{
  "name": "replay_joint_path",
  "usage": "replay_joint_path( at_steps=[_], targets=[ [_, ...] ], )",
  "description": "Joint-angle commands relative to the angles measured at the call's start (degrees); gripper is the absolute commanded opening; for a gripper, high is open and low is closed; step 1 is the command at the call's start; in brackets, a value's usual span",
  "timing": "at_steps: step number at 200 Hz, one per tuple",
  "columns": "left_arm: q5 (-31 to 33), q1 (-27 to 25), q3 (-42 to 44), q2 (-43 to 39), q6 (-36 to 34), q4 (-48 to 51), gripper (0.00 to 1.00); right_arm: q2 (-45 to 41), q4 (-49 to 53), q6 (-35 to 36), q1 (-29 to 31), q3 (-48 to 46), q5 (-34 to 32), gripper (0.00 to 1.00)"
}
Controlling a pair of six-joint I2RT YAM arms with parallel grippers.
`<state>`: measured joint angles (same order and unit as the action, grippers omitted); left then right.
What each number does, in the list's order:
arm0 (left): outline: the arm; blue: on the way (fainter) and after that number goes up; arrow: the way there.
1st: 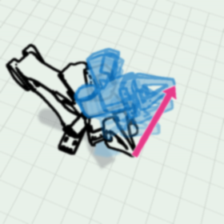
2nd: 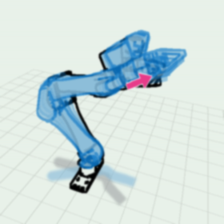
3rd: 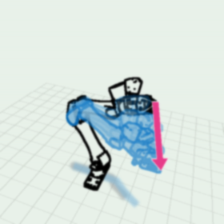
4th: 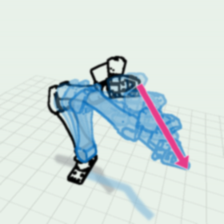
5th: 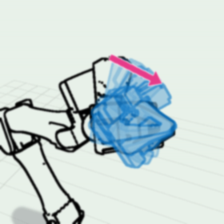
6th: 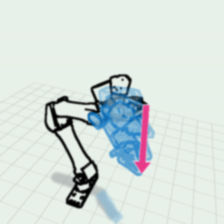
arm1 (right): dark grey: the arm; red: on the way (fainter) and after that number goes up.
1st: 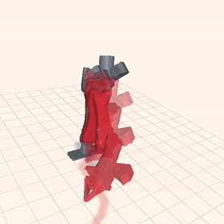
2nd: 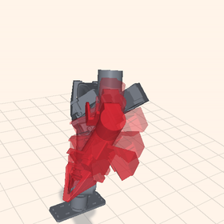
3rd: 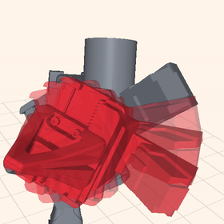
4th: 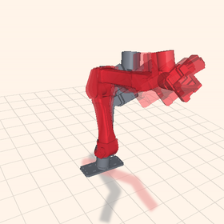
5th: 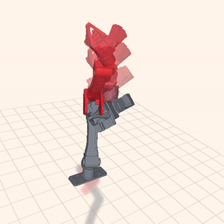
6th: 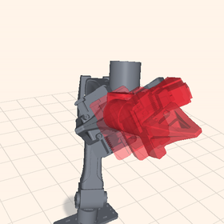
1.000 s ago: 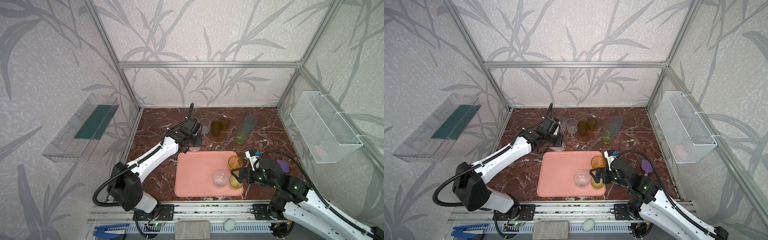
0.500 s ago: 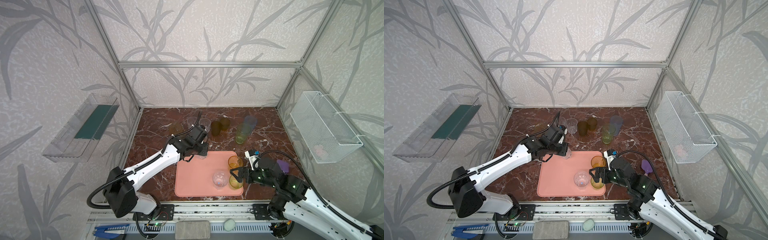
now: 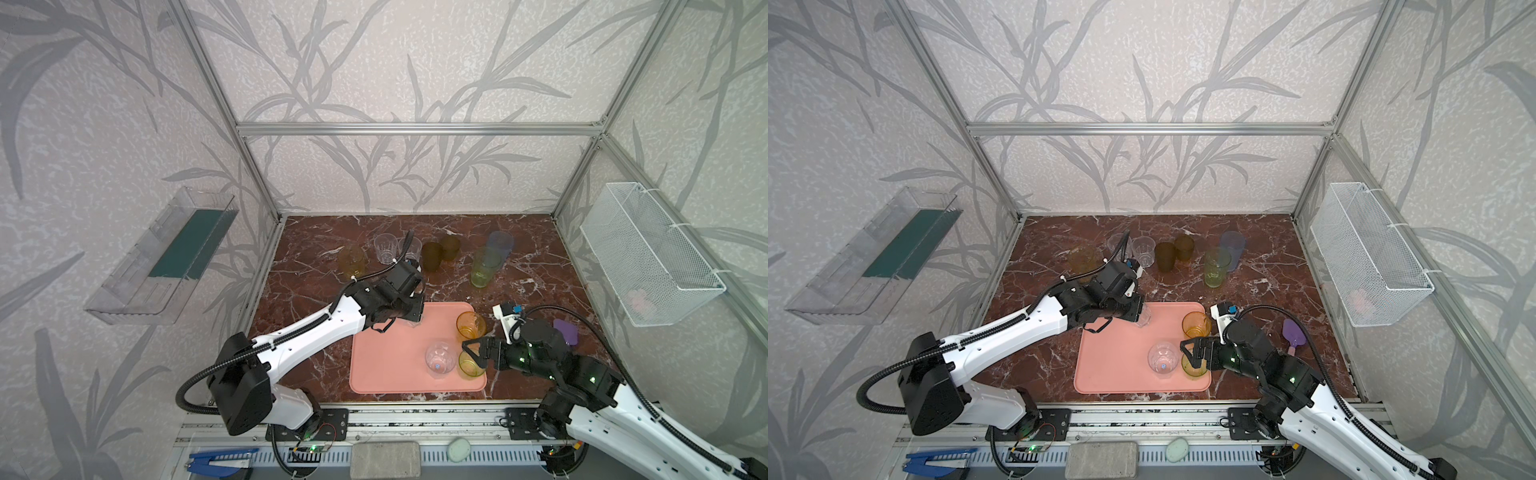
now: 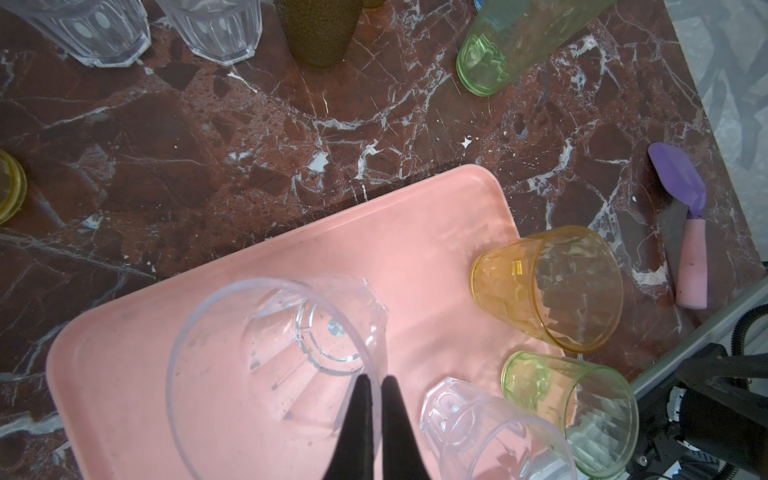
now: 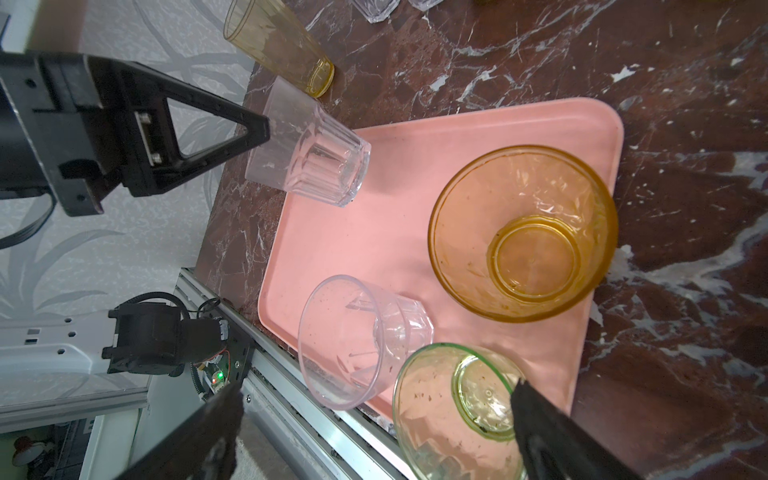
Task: Place the glasses into the tray
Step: 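Lift the clear tumbler with the left gripper and carry it over the tray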
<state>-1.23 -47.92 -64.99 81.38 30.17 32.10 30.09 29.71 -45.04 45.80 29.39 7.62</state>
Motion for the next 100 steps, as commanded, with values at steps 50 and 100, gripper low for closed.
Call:
replay_joint_path(
  at_steps=[50, 100],
  targets=[
    [-0.84, -2.34, -1.19, 1.63, 1.33, -2.56, 0.00, -3.45, -1.03, -1.65, -0.01, -2.05, 0.30, 0.99],
    [-2.01, -4.17, -2.01, 4.22, 1.99, -3.73, 0.00, -3.98, -0.88, -1.77, -0.01, -2.61, 0.12, 0.99]
  ],
)
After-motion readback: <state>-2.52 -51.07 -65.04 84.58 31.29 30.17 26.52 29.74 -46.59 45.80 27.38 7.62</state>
